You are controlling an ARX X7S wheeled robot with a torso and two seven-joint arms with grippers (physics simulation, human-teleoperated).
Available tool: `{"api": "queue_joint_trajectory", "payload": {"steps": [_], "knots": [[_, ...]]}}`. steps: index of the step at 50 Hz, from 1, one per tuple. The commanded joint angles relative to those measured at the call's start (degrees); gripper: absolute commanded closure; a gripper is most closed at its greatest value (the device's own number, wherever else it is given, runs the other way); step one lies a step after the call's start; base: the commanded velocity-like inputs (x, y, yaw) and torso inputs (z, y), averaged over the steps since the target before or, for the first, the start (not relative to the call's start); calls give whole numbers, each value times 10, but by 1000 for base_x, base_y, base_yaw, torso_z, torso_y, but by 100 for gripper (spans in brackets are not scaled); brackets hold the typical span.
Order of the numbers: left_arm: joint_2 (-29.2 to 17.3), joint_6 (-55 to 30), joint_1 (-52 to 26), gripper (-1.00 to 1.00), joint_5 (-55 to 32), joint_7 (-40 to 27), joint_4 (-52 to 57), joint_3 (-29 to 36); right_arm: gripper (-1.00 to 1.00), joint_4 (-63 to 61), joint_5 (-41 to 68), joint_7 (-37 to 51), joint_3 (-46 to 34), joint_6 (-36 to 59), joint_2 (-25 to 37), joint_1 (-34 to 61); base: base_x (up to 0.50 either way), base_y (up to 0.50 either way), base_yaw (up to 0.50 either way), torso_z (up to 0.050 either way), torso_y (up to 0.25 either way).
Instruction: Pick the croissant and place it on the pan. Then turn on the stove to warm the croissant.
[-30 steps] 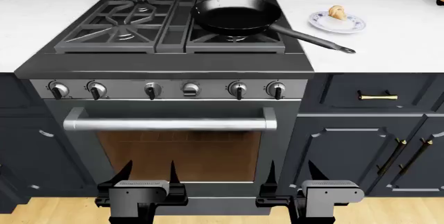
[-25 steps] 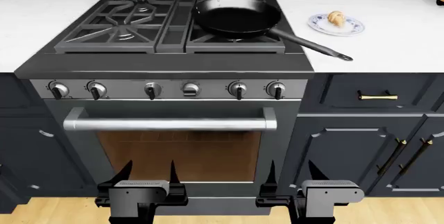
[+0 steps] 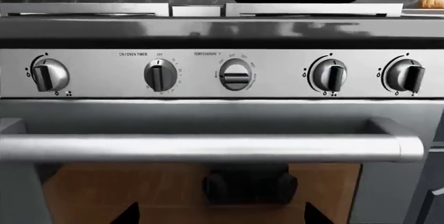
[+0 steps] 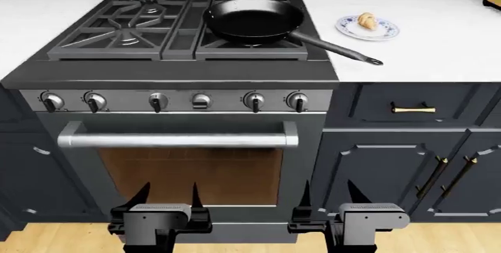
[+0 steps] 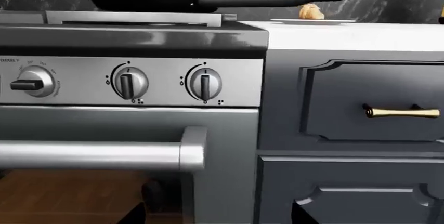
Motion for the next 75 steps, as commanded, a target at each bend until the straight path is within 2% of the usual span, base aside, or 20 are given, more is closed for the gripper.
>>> {"api": "queue_joint_trajectory", "payload": {"steps": [1, 23, 36, 75], "knots": [[-8, -7, -2, -100, -14, -10, -3, 12, -100, 2, 9, 12, -11, -3, 11, 1, 0, -500, 0, 0, 0], [-20, 3, -3, -100, -25, -30, -6, 28, -100, 4, 19, 30, -27, -8, 26, 3, 0, -500, 0, 0, 0], [-28, 4, -4, -100, -34, -37, -2, 37, -100, 2, 25, 37, -36, -11, 32, 3, 0, -18, 0, 0, 0], [-45, 10, -4, -100, -52, -57, -4, 56, -100, 2, 45, 55, -56, -18, 47, 5, 0, 0, 0, 50, 7]]}}
